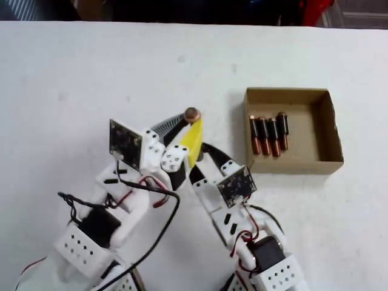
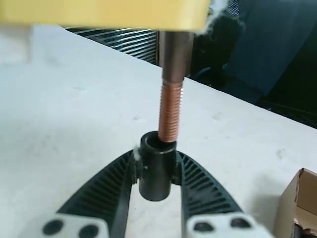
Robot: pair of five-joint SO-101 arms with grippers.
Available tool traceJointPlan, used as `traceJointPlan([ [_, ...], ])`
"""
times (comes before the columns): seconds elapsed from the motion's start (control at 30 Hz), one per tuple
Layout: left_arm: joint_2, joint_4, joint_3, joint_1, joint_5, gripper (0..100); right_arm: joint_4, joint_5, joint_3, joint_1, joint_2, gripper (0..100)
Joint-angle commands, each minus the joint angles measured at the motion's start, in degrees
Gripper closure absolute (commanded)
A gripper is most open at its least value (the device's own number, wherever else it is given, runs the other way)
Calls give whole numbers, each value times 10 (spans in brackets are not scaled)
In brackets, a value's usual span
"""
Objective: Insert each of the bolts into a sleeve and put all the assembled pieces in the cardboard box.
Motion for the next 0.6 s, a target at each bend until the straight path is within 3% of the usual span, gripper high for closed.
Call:
traceJointPlan([
  [0.0,-16,0,-6,7,-6,977,-12,7,4,0,-8,981],
  [0.57,-16,27,2,7,-6,977,-12,7,4,0,-8,981],
])
